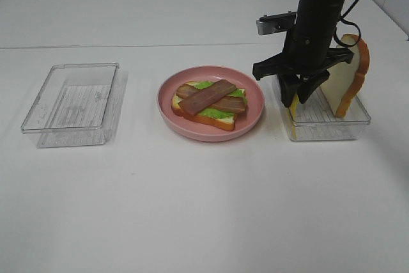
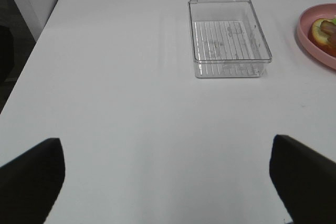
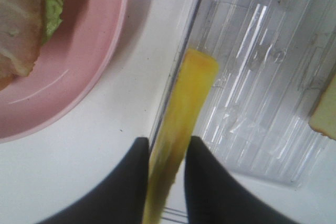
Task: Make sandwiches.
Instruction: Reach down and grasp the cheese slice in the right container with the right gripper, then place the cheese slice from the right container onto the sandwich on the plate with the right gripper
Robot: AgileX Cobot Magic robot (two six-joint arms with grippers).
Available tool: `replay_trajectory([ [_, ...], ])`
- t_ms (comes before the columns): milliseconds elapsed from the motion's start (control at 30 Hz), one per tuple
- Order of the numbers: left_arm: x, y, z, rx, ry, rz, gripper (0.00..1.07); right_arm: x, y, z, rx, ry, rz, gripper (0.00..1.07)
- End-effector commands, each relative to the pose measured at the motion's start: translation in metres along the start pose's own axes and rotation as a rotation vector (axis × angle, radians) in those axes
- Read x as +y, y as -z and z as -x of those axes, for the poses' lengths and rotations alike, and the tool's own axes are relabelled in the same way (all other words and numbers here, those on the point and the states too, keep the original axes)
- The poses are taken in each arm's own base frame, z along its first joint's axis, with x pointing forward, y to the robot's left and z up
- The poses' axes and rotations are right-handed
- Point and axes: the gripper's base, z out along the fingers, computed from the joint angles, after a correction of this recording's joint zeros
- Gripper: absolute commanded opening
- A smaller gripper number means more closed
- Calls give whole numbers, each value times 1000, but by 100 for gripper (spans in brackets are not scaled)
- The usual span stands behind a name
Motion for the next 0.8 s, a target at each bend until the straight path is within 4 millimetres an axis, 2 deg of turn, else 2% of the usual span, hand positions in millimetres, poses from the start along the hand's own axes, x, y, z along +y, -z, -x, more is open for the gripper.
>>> replay_trajectory([
  [33, -1, 1, -1, -17, 8, -6, 98, -1, -4, -1, 12, -9, 4, 0],
  [300, -1, 1, -1, -17, 8, -6, 98, -1, 0, -1, 6, 9, 4, 0],
  [433, -1, 1, -1, -17, 8, -6, 98, -2, 13, 0, 0, 30, 4, 0],
  [767, -1, 1, -1, -17, 8, -6, 98, -1, 64, 5, -24, 48, 4, 0],
  [800, -1, 1, -1, -17, 8, -6, 98, -1, 64, 5, -24, 48, 4, 0],
])
